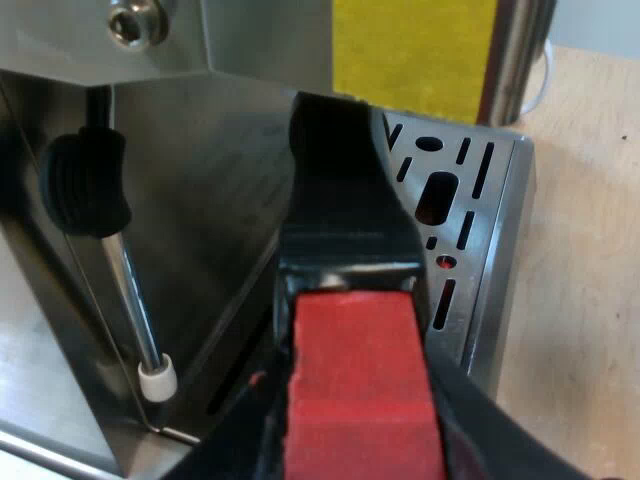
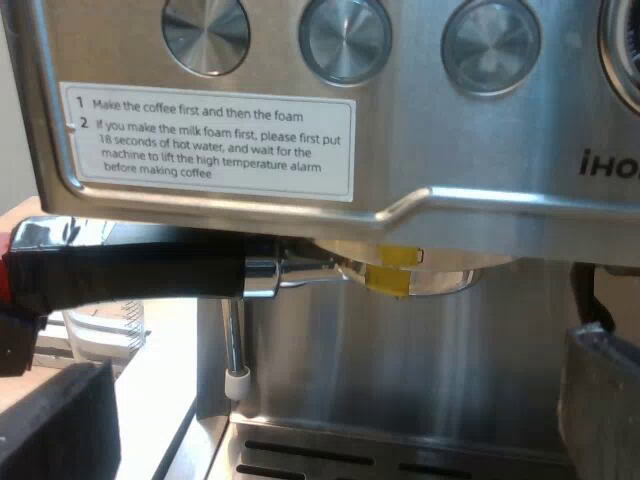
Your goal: Put the handle in the coffee machine
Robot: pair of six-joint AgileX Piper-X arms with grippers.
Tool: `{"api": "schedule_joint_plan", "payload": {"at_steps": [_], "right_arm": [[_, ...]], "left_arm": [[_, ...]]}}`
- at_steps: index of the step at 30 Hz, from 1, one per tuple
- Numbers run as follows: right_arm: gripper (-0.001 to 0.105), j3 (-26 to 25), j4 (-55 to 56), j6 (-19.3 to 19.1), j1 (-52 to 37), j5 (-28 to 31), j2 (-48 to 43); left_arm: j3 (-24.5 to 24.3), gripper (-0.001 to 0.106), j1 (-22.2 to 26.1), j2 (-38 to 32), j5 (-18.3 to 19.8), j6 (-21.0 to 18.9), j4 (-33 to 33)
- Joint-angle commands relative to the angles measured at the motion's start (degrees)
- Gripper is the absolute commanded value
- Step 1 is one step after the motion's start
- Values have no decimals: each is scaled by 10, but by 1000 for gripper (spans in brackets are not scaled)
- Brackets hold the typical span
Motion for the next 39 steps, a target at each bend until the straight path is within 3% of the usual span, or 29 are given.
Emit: {"api": "schedule_joint_plan", "payload": {"at_steps": [1,8,14,22,23,24,29,32,36,39], "right_arm": [[90,0,-2,-5,0,-2,-1],[90,0,-2,-5,0,-78,-1],[90,0,2,-5,-4,-90,7],[65,0,0,-5,-18,-75,37],[59,0,-2,-5,-21,-75,43],[39,0,-4,-3,-29,-83,64],[22,0,-7,39,-50,-94,84],[15,0,-18,62,-70,-109,93],[15,0,-60,69,-100,-153,104],[15,0,-87,69,-119,-153,110]], "left_arm": [[-10,0,-2,-12,112,-9,-3],[-10,0,-2,-12,112,-9,-3],[-10,0,-2,-12,112,-9,-3],[-10,0,-2,-12,80,-9,-3],[-10,0,-2,-12,81,-9,-3],[-10,0,-2,-12,81,-9,-3],[-10,0,-2,-12,81,-9,-3],[-10,0,-2,-12,81,-9,-3],[-10,0,-2,-12,81,-9,-3],[-10,0,-2,-12,81,-9,-3]]}}
